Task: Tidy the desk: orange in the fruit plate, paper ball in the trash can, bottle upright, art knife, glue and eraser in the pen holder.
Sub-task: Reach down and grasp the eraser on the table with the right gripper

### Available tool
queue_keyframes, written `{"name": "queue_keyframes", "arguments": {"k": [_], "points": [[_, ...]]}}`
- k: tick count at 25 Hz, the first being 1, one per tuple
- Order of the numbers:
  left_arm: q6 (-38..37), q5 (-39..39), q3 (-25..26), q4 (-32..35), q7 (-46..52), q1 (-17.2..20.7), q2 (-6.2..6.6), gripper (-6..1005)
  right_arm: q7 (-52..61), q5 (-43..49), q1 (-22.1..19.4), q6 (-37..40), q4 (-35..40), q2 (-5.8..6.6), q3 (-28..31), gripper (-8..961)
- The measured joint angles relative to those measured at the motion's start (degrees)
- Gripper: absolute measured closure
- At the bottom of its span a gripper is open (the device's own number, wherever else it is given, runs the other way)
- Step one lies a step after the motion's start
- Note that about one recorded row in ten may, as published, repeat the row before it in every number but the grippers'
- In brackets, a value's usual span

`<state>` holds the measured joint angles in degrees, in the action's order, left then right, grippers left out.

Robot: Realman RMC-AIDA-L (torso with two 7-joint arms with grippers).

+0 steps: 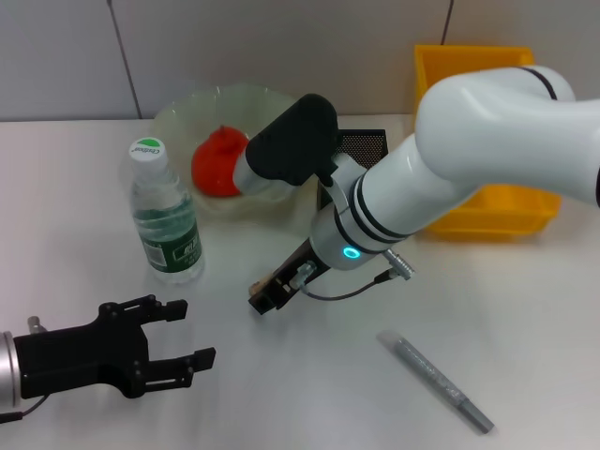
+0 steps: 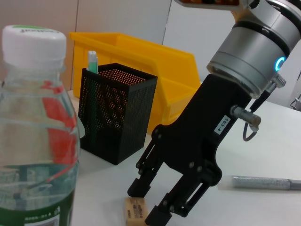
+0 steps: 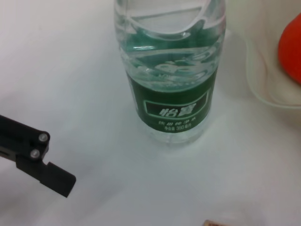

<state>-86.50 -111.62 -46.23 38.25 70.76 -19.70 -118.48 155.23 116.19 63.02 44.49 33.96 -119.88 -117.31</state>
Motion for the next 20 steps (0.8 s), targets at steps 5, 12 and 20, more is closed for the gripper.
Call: {"name": "queue_keyframes", "arguments": {"k": [5,12,20], "points": [[0.0,0.0,0.0,-0.2,-0.1,-0.1,0.00,185,-0.1,0.0,-0.3,-1.0,-0.1,0.00,-0.4,399],[0.1,0.0,0.0,-0.3,-0.1,-0.4,0.00,184,-0.1,0.0,-0.5,-1.7,0.0,0.00,-0.9,422],[0.1,0.0,0.0,-0.3,-0.1,-0.4,0.01,184,-0.5,0.0,-1.0,-2.6,0.3,0.00,-1.0,423]]}}
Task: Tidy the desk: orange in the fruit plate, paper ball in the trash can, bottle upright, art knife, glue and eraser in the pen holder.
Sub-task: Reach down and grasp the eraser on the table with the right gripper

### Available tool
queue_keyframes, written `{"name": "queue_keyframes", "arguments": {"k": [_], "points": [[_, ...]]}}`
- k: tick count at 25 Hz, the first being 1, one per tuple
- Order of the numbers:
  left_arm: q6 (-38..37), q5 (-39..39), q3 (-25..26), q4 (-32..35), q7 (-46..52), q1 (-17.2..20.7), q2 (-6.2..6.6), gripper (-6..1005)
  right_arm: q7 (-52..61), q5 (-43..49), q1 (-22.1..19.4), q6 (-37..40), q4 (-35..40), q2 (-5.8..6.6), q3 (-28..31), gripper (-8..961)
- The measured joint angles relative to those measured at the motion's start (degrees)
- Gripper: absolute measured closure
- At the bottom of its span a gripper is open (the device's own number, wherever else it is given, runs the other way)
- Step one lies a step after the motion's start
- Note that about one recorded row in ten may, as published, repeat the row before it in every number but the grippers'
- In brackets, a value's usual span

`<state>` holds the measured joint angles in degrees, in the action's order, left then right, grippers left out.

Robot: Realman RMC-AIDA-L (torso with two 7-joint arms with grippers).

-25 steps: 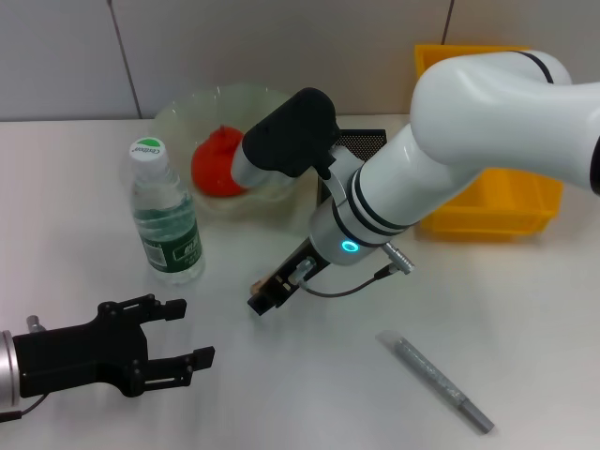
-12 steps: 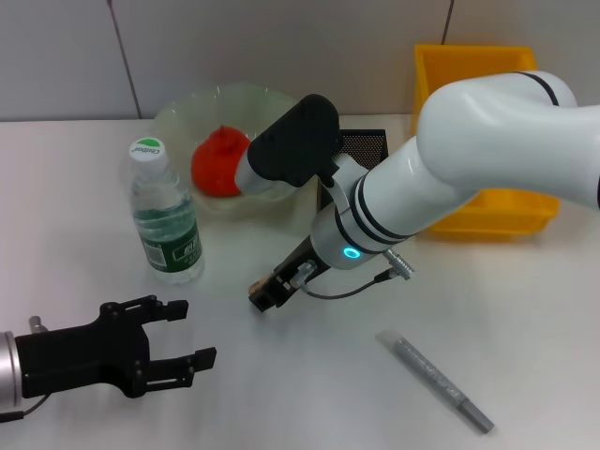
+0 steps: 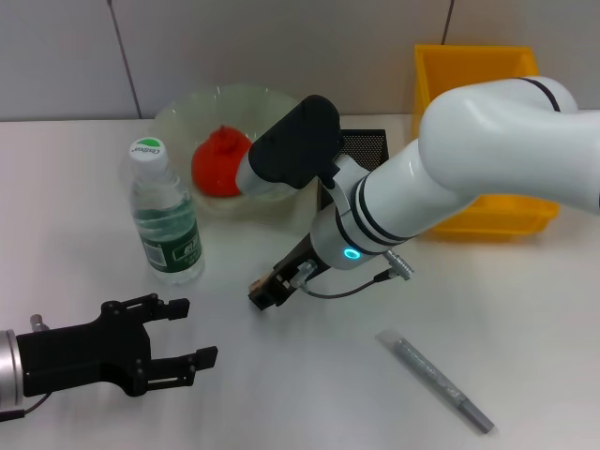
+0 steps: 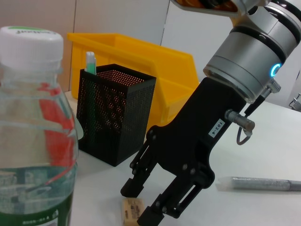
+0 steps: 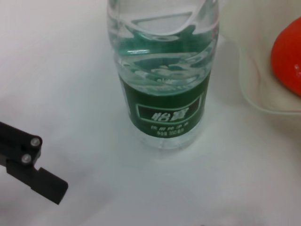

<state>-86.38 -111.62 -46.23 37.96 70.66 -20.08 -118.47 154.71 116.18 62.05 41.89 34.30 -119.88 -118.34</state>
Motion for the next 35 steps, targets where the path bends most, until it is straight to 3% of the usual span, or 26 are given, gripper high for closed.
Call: {"name": "queue_keyframes", "arguments": {"k": [27,35], "points": [[0.0,0.0,0.0,-0.5,-0.7,0.1,0.01,184,-0.4,-1.5,-0.7,-1.9,0.3,0.00,-2.3,439],[0.0,-0.1,0.0,-0.9,-0.8,0.0,0.09,184,-0.5,-1.3,-1.2,-1.8,1.7,0.01,-2.0,540]]}}
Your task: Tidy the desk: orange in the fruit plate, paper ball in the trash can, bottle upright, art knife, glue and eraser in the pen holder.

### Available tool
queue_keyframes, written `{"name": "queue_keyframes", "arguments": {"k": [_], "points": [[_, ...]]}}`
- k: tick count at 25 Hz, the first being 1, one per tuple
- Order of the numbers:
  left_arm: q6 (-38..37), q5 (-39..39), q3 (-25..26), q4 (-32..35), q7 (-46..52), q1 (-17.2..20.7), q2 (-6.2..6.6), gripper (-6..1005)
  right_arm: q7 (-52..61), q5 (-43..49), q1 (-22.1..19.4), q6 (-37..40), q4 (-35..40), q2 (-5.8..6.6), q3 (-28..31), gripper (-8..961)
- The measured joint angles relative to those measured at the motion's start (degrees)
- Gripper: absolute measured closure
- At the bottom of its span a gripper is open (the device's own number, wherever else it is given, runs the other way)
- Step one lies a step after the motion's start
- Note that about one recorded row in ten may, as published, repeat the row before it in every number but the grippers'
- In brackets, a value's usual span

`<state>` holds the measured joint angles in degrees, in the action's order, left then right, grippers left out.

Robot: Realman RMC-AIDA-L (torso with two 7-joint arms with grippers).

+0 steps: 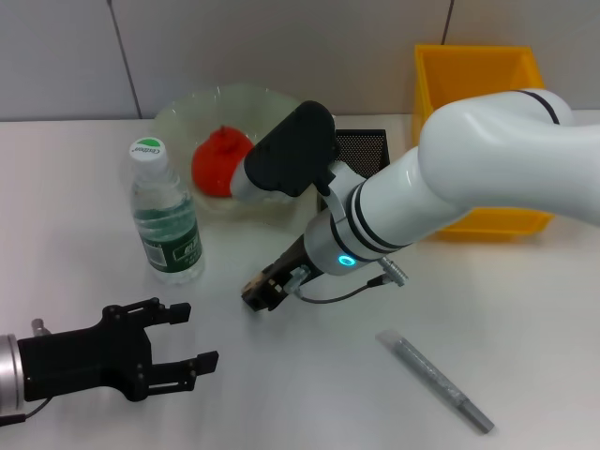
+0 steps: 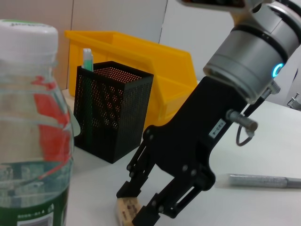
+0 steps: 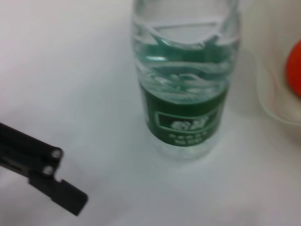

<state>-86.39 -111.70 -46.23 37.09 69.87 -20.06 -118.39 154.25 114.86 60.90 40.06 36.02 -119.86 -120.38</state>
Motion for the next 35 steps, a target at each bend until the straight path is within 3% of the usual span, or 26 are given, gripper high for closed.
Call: {"name": "queue_keyframes", "arguments": {"k": [4,9,23,29,35], "points": [[0.0,0.0,0.0,0.0,0.0,0.3,0.00,184,0.0,3.6,-1.8,3.8,4.9,0.63,3.6,541],[0.0,0.1,0.1,0.0,0.0,0.5,0.06,184,0.4,18.3,-7.2,13.6,17.1,0.28,18.6,541],[0.1,0.4,0.1,0.0,0.1,0.2,0.09,185,0.7,28.5,-13.3,30.1,40.1,0.69,35.7,542],[0.1,0.4,0.0,0.0,0.7,-0.4,0.08,185,1.3,32.3,-12.8,37.0,41.4,0.69,40.8,543],[0.0,0.4,0.1,0.0,1.3,-0.6,0.02,185,2.2,35.7,-12.8,37.7,41.1,0.69,41.4,543]]}}
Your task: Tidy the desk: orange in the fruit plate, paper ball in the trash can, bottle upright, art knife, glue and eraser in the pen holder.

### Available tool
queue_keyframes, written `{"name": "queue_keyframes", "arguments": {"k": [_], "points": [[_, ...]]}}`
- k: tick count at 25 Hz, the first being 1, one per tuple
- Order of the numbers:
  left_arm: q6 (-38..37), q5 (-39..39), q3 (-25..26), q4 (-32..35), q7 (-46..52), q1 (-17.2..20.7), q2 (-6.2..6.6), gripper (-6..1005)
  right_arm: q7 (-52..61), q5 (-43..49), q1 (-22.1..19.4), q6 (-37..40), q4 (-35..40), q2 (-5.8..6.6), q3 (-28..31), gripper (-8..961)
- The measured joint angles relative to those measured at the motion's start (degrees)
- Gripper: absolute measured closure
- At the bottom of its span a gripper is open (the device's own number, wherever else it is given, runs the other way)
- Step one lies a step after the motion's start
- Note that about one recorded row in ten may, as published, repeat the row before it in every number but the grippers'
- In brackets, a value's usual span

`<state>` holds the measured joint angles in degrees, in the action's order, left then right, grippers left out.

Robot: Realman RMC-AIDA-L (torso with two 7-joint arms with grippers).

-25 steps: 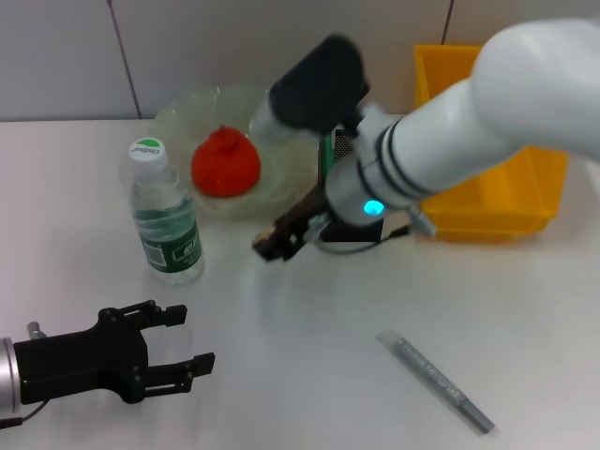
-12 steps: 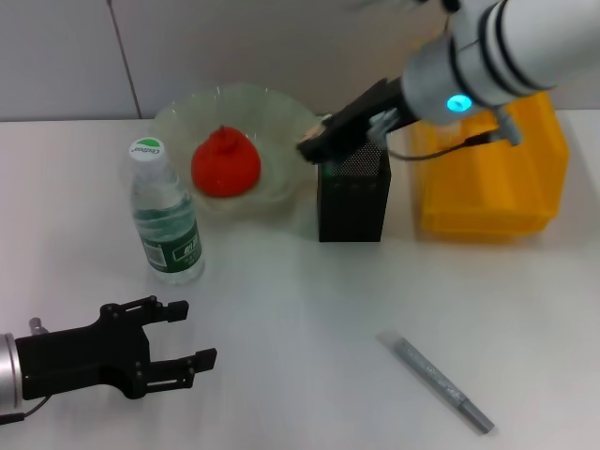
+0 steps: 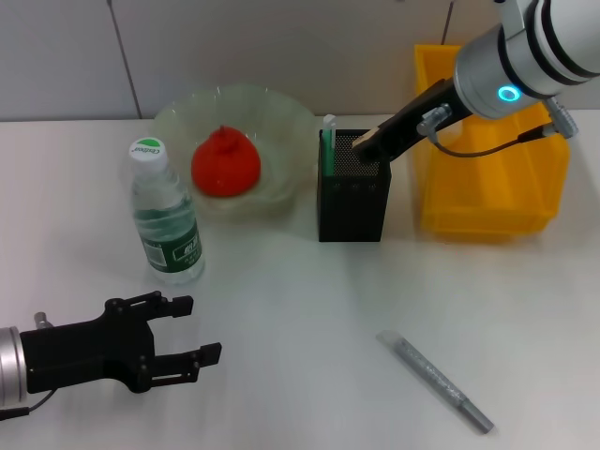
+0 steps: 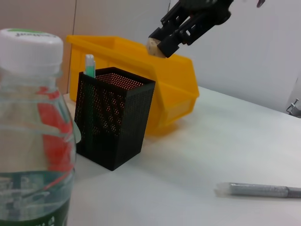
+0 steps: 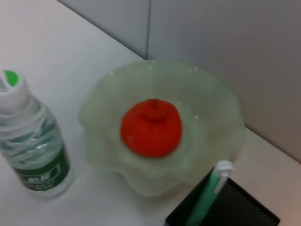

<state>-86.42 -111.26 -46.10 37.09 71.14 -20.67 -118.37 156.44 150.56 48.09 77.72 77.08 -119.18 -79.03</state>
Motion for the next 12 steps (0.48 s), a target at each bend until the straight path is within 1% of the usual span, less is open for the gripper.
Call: {"name": "queue_keyframes", "arguments": {"k": [12], "points": [[-0.2,0.0,0.2,0.0,0.2,-0.4,-0.02,185,-1.1,0.4,0.1,-6.8,-5.2,0.00,-0.5,542]]}}
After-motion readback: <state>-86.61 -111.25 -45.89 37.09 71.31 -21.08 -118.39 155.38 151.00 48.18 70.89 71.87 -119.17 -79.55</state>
